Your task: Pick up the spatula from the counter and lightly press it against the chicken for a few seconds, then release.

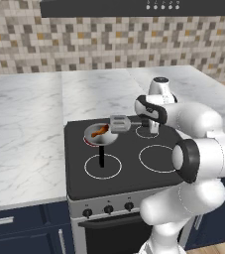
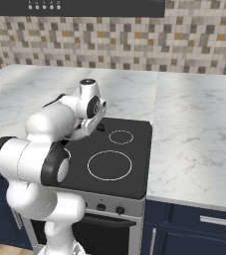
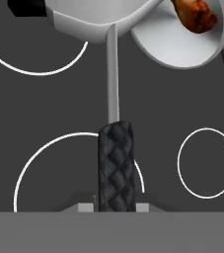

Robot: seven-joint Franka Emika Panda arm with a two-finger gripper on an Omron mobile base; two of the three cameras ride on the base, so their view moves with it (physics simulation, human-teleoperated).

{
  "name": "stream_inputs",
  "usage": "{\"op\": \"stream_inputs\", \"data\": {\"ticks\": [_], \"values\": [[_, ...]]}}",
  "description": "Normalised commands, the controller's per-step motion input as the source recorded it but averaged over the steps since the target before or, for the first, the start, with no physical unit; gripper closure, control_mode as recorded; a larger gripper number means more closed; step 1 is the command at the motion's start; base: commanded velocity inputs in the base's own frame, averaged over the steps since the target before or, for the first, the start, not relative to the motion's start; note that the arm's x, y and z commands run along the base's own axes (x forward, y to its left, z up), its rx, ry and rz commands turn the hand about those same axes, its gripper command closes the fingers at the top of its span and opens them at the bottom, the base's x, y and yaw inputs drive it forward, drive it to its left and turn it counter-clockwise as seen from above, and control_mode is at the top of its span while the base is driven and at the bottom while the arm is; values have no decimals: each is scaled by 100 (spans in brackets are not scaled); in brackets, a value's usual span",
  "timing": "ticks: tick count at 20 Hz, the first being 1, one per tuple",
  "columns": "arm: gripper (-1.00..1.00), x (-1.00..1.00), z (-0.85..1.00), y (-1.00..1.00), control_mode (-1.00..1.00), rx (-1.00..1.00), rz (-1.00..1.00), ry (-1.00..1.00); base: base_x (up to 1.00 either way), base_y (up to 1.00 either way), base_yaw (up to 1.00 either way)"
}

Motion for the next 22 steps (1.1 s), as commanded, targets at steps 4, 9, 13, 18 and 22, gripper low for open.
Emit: {"op": "stream_inputs", "data": {"ticks": [4, 9, 13, 18, 22], "values": [[100, 44, 0, 7, -100, -4, 0, 14, 0, 0, 0], [100, 41, -1, 7, -100, -3, -1, 14, 0, 0, 0], [100, 36, -5, 11, -100, -4, -1, 13, 0, 0, 0], [100, 26, -8, 20, -100, -4, 0, 8, 0, 0, 0], [100, 21, -6, 17, -100, -3, 0, 4, 0, 0, 0]]}}
